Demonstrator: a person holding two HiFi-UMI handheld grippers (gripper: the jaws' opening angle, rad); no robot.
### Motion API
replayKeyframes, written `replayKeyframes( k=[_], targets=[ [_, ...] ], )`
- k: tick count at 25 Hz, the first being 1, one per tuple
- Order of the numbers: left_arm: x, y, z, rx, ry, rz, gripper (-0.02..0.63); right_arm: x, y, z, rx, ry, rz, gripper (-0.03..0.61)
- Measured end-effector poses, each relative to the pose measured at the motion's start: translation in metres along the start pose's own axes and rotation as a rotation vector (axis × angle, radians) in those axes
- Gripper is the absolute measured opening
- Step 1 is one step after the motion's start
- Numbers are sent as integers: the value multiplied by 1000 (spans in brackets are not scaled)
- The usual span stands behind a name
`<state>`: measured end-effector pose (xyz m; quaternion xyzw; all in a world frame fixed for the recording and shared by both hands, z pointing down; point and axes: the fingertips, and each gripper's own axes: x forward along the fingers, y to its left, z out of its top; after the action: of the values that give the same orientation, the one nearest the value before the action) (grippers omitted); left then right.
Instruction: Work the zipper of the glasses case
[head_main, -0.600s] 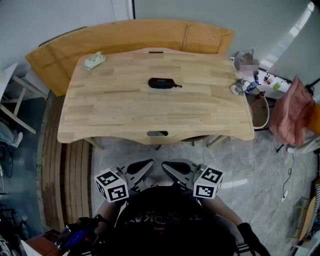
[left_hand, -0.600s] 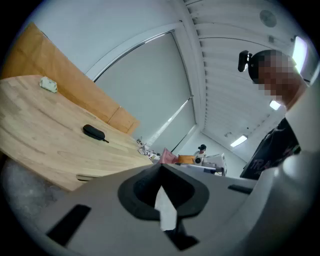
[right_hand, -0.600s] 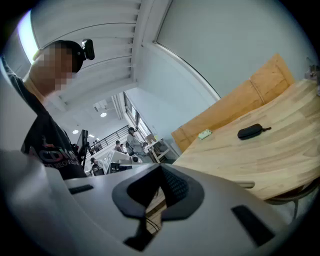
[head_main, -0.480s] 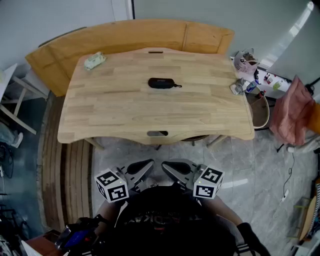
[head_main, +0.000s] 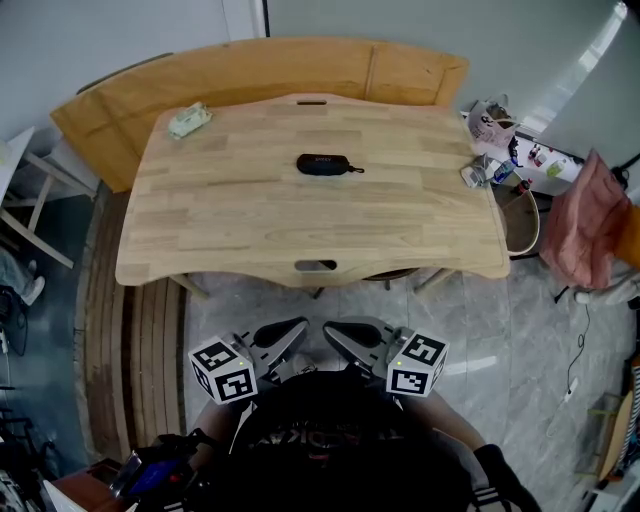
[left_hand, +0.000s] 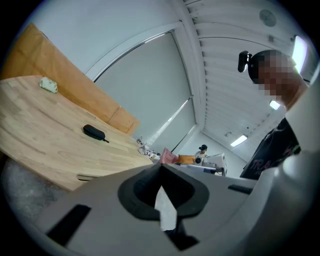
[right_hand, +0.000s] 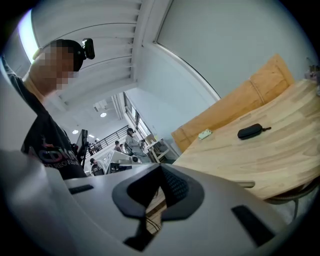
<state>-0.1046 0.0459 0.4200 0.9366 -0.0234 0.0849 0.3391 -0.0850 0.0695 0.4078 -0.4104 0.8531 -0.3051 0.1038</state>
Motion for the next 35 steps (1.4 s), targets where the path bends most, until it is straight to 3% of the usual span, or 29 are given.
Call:
replayKeyframes(
  k=[15, 35],
  targets=[
    [-6, -1, -2, 3, -10, 7, 11, 0, 2, 1, 25, -16, 21, 15],
    [-33, 6, 1, -6, -70, 19, 11, 7, 2, 6, -5, -51, -31, 14]
  ],
)
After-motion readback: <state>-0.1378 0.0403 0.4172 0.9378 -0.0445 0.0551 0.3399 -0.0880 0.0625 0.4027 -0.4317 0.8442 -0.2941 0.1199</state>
